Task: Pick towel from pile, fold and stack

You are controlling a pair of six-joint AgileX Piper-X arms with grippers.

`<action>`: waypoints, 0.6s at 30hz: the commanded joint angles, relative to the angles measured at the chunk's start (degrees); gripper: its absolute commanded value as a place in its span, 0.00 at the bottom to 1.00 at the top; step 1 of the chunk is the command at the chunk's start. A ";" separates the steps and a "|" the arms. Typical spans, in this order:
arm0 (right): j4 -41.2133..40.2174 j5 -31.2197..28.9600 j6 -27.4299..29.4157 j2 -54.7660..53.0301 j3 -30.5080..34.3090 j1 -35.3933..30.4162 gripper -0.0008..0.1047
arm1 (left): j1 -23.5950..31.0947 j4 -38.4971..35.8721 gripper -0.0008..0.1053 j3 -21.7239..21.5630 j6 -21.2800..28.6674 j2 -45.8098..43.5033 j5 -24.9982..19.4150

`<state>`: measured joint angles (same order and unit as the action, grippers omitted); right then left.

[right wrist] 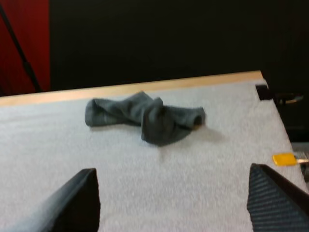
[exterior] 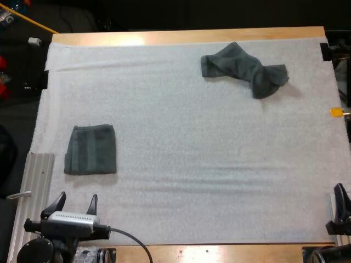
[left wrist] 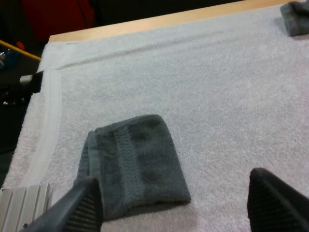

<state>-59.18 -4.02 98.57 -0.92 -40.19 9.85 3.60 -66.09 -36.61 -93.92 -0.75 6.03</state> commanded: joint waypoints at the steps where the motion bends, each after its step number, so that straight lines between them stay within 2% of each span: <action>1: 1.10 0.47 0.56 -2.13 0.88 -0.34 0.61 | 0.10 1.47 0.59 0.80 0.02 -8.01 0.17; 10: 1.12 0.47 0.56 -2.13 5.22 -0.34 0.61 | 0.10 1.69 0.59 4.62 0.02 -8.01 0.17; 18: 1.12 0.47 0.56 -2.13 8.33 -0.34 0.61 | 0.10 3.42 0.59 4.78 0.02 -8.01 0.17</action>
<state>-58.75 -4.02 98.57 -0.81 -31.85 9.85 3.60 -63.69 -31.69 -93.92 -0.75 6.14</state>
